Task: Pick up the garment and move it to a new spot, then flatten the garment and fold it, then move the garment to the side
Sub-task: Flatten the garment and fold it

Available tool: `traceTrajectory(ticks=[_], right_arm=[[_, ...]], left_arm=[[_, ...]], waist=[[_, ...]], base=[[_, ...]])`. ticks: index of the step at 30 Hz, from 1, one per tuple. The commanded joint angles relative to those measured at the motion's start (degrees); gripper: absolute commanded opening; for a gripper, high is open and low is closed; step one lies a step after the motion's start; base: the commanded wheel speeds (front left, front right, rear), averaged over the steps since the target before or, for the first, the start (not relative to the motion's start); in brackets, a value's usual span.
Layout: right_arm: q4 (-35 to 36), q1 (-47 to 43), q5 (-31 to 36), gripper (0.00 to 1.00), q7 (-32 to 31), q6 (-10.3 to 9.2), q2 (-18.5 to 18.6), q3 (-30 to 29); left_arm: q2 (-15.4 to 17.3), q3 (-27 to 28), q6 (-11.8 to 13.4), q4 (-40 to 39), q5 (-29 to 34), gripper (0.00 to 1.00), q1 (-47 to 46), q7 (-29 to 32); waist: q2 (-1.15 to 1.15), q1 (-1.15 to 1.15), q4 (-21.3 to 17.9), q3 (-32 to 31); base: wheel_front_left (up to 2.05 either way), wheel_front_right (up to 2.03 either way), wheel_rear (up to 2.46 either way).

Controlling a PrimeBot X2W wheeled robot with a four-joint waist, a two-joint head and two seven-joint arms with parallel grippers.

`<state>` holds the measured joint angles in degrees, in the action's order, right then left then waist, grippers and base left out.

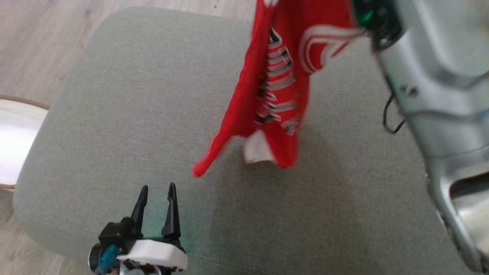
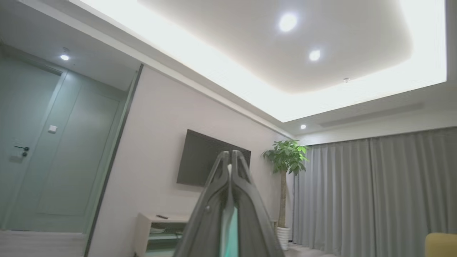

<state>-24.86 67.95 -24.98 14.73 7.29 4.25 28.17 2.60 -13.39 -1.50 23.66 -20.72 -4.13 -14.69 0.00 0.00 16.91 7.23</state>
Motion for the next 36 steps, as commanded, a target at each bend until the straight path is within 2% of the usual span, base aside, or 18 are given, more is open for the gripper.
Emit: traceTrajectory(ticks=[1, 6, 11, 16, 17, 18, 21, 26, 36], right_arm=[[-0.05, 2.84, 1.64, 0.0, 0.26, 0.2, -1.37, -2.97], [-6.55, 4.24, 10.57, 0.0, 0.27, 0.2, -0.44, -11.32], [-11.84, 0.8, 15.5, 0.0, 0.27, 0.2, 5.14, -15.98], [-23.66, -7.61, 19.57, 0.0, 0.2, 0.2, 11.93, -22.51], [-26.17, -8.95, 19.98, 0.87, 0.21, 0.2, 12.76, -24.57], [-28.23, -10.24, 20.86, 1.0, 0.22, 0.2, 13.69, -26.5], [-29.77, -14.08, 22.8, 1.0, 0.25, 0.2, 14.22, -31.76], [-24.87, -21.86, 23.79, 1.0, 0.26, 0.2, 10.37, -34.87], [-10.7, -37.47, 22.11, 1.0, 0.26, 0.2, 2.92, -27.42]], left_arm=[[0.28, 1.57, 0.34, -1.44, -0.53, 1.0, -0.76, -0.3], [0.28, 2.6, 0.55, -2.16, -0.72, 1.0, -0.97, -0.3], [0.28, 2.72, 0.67, -2.52, -0.88, 1.0, -1.32, -0.3], [0.28, 2.38, 0.32, -1.71, -0.58, 1.0, -1.32, -0.3], [0.28, 2.27, 0.25, -1.64, -0.51, 1.0, -1.43, -0.3], [0.28, 2.13, 0.18, -1.63, -0.31, 1.0, -1.59, -0.3], [0.28, 2.02, 0.21, -1.72, -0.05, 1.0, -2.2, -0.3], [0.28, 2.34, -0.13, -1.66, 0.71, 1.0, -2.94, -0.3], [0.28, 0.09, -1.17, -1.92, 1.15, 1.0, -4.55, -0.3]], waist=[[0.0, 0.0, 0.68, -0.68], [0.0, 0.0, 0.33, 0.49], [0.0, 0.0, -0.51, 2.2], [0.0, 0.0, -2.09, 3.31], [0.0, 0.0, -2.39, 3.5], [0.0, 0.0, -2.73, 3.73], [0.0, 0.0, -3.71, 4.28], [0.0, 0.0, -5.8, 4.44], [0.0, 0.0, -9.36, 3.78]], base=[[0.0, 0.0, 0.0], [0.0, 0.0, 0.0], [0.0, 0.0, 0.0], [0.0, 0.0, 0.0], [0.0, 0.0, 0.0], [0.0, 0.0, 0.0], [0.0, 0.0, 0.0], [0.0, 0.0, 0.0], [0.0, 0.0, 0.0]])
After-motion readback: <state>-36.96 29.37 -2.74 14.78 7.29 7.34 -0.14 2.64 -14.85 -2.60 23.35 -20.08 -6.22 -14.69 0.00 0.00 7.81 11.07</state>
